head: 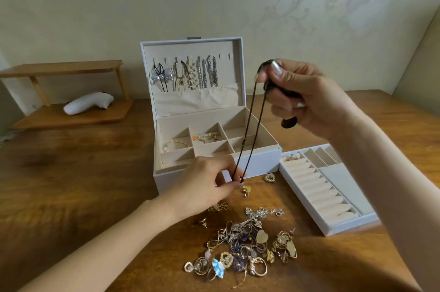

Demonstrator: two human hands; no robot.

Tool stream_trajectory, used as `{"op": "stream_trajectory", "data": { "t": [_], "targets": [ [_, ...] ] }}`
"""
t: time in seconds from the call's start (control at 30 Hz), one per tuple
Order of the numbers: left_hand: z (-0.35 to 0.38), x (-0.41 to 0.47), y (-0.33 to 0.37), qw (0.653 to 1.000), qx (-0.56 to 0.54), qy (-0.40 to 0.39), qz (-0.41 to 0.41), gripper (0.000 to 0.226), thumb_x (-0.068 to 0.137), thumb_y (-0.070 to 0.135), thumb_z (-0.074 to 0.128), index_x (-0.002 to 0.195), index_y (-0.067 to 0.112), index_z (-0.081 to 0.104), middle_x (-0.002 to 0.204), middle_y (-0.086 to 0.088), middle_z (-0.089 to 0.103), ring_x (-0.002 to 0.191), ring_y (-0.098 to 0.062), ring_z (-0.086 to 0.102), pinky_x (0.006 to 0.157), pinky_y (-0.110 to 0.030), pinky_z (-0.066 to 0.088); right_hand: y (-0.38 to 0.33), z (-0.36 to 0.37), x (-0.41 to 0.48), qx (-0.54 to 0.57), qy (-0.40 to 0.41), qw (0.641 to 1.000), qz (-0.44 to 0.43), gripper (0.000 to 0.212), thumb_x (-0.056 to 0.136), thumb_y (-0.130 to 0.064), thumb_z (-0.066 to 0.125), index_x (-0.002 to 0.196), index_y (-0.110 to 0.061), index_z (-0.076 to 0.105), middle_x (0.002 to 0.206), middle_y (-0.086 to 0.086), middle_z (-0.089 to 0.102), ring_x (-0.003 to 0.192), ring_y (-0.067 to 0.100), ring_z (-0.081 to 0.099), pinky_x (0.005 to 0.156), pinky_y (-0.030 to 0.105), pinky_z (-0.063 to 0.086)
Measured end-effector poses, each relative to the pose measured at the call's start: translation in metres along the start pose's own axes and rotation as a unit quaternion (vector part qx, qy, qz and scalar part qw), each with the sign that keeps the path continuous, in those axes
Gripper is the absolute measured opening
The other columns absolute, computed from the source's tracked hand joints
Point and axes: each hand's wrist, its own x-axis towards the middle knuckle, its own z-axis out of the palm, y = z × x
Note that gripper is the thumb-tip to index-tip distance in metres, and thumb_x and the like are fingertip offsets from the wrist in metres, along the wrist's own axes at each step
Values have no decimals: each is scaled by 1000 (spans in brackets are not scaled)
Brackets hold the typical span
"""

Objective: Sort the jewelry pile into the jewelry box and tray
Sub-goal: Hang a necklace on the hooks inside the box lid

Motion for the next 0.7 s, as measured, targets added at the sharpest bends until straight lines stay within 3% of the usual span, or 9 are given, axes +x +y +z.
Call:
{"op": "stream_trajectory", "data": {
  "t": [0.07,0.13,0.23,0.4,0.7],
  "targets": [
    [2,-1,5,984,-154,-64,-54,10,89,4,60,87,5,50,101,-2,70,74,-16,71,56,-21,53,0,-1,-1,3,4,1000,1,29,89,-21,46,74,-17,71,45,-4,42,37,2,20,43,23,9],
    [3,-2,8,968,-225,-85,-68,13,89,0,57,86,4,45,98,-11,70,79,-24,72,64,-29,58,1,-3,-2,2,4,1000,2,28,89,-21,46,75,-17,71,45,-4,43,36,2,21,43,22,9],
    [3,-1,10,963,-247,-88,-67,11,90,2,56,92,2,45,95,-15,70,80,-26,72,70,-33,59,0,-6,-4,4,5,1000,-3,28,89,-21,46,76,-18,71,46,-4,43,36,2,21,42,21,10],
    [3,1,9,956,-267,-90,-74,27,85,-4,62,104,5,44,97,-19,67,81,-31,71,73,-35,59,-7,-11,-7,4,17,999,-27,26,88,-22,48,79,-18,72,45,-4,41,38,4,18,41,20,10],
    [4,0,7,947,-306,-68,-70,14,88,-5,55,101,0,57,96,-20,69,84,-30,71,68,-28,58,-4,-12,-7,13,14,999,-27,22,89,-22,48,86,-18,69,44,-5,35,42,10,10,41,17,13]
  ]
}}
